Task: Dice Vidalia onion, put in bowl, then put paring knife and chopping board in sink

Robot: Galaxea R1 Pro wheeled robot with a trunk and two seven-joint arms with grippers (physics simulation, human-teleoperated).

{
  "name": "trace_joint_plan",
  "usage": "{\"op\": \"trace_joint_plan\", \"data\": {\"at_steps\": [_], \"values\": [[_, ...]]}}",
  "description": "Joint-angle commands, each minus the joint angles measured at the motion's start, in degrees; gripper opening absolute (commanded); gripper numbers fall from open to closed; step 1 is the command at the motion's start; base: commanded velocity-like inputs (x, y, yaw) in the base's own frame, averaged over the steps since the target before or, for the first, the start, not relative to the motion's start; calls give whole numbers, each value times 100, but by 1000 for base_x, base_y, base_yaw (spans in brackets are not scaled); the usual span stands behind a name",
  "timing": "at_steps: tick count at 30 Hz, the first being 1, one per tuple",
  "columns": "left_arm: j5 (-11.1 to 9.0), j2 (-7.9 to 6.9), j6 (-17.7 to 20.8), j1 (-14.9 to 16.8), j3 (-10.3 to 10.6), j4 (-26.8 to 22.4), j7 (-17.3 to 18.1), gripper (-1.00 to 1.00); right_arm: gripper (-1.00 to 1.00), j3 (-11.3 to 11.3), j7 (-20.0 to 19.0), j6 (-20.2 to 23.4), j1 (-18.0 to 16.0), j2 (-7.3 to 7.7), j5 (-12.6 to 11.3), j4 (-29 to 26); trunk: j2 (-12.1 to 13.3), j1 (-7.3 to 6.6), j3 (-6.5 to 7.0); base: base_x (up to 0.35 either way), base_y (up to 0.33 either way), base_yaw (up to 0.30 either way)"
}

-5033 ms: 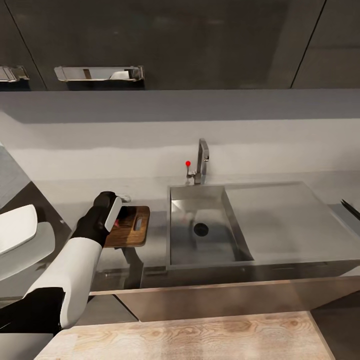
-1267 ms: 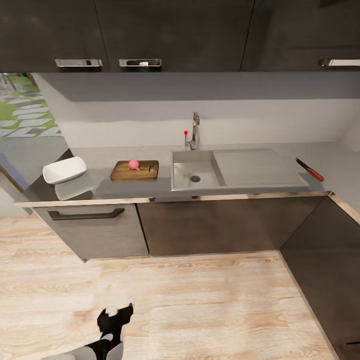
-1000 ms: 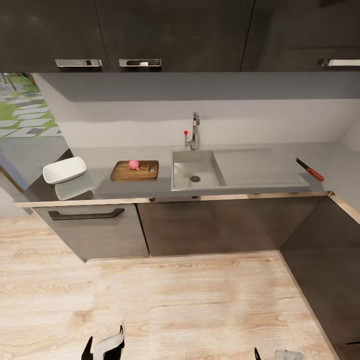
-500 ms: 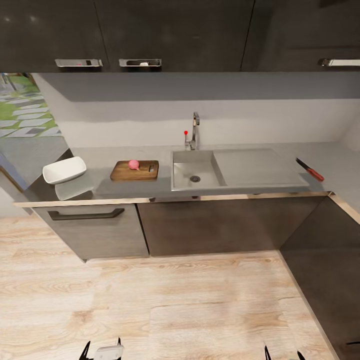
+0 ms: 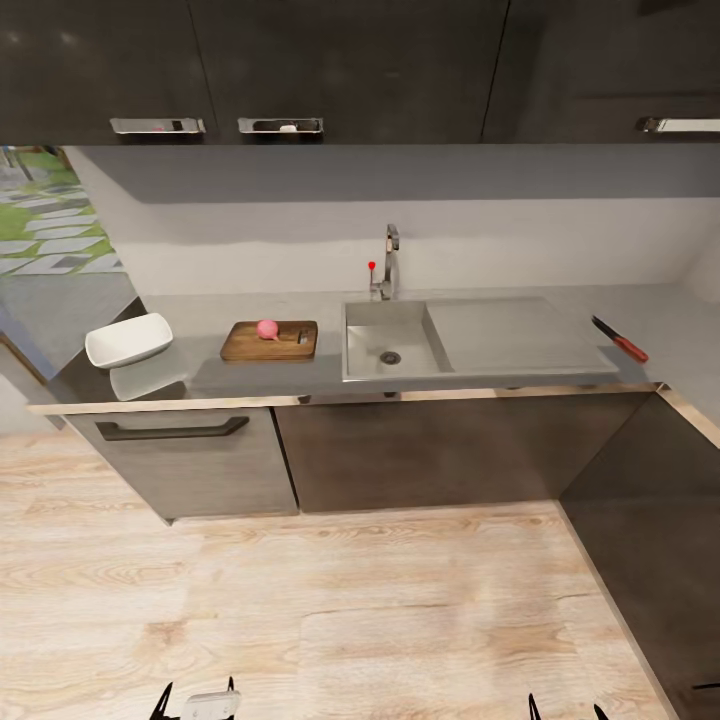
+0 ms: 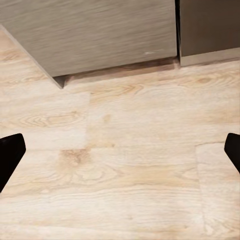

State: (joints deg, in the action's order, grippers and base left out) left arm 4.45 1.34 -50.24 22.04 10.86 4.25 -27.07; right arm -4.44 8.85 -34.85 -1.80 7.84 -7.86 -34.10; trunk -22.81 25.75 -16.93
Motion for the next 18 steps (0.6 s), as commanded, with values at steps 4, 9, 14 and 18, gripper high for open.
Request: {"op": "trace_joint_plan", "data": {"at_steps": [4,9,14,18], "values": [[43,-1,-9,10,21,24,-61,100,100,-41,34,-22,-4,7,-64,0,-11,3,-10,0,0,0],[39,-26,-4,10,21,24,-61,100,100,-35,43,-22,-4,7,-83,0,-11,3,-10,0,0,0],[38,-74,-7,10,15,24,-63,100,100,-31,46,-34,-4,7,-99,0,-11,3,3,0,0,-67],[38,-114,-7,10,13,24,-69,100,100,-24,46,-40,-4,7,-101,0,-11,3,29,0,0,-140]]}}
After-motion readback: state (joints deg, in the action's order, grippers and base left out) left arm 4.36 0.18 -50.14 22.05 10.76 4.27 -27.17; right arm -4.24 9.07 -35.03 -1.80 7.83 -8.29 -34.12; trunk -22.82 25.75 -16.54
